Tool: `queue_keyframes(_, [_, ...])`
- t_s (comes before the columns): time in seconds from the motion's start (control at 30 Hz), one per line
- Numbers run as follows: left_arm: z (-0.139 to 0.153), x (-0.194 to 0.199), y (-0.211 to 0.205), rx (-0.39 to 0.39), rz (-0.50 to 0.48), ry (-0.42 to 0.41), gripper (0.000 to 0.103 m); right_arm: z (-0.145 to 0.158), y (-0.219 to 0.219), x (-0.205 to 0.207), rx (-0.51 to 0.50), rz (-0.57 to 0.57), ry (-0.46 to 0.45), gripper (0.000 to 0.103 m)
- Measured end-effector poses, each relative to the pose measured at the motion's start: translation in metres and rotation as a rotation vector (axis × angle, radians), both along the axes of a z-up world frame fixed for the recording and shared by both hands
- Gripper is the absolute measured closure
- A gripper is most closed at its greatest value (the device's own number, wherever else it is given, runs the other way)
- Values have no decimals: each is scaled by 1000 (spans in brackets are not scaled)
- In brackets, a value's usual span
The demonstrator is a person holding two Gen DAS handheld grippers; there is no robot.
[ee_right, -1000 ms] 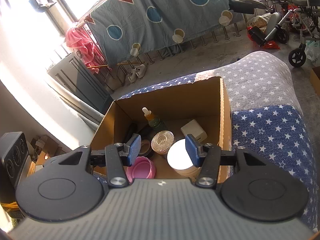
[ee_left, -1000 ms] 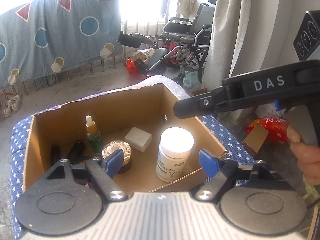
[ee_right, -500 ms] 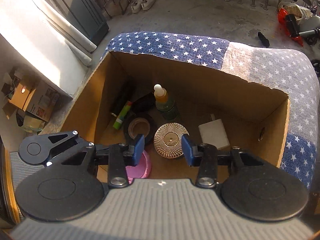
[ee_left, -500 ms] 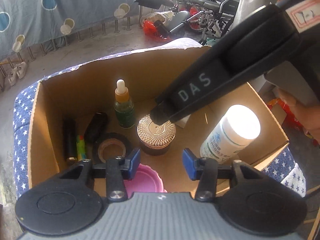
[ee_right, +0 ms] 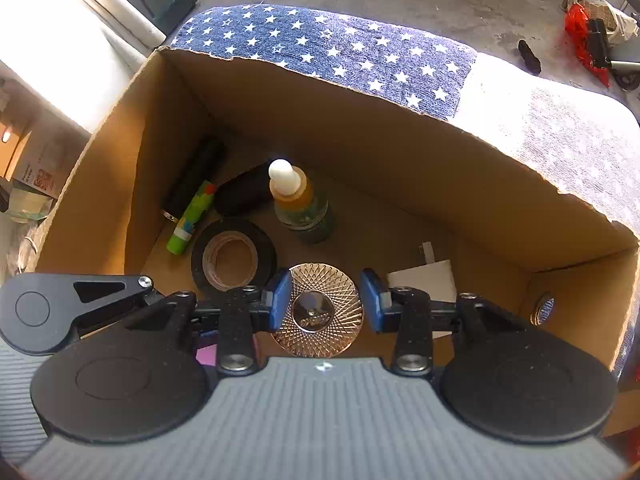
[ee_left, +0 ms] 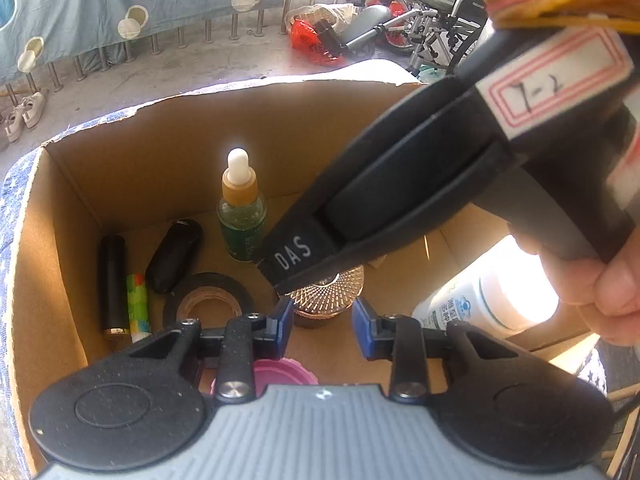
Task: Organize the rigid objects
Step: 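Withdraw the right gripper up out of the box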
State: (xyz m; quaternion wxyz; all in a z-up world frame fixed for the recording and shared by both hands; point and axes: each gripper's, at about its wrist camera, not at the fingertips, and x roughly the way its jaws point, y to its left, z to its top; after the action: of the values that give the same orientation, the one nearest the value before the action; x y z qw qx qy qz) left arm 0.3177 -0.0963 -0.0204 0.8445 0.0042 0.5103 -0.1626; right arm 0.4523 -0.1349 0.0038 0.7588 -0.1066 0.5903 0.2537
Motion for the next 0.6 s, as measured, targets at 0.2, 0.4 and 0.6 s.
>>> queue_keyframes(0.2, [0,1,0,-18,9,27,70,-3,2,5,0,19,9,63])
queue_keyframes(0.4, [1,-5,-4,-16,-5,33,69,-5,-5,4,0,24,15,63])
queue_keyframes(0.6, [-1,-14,-11,-31,-27,48,69,-5,-14,1,-4,19,22,63])
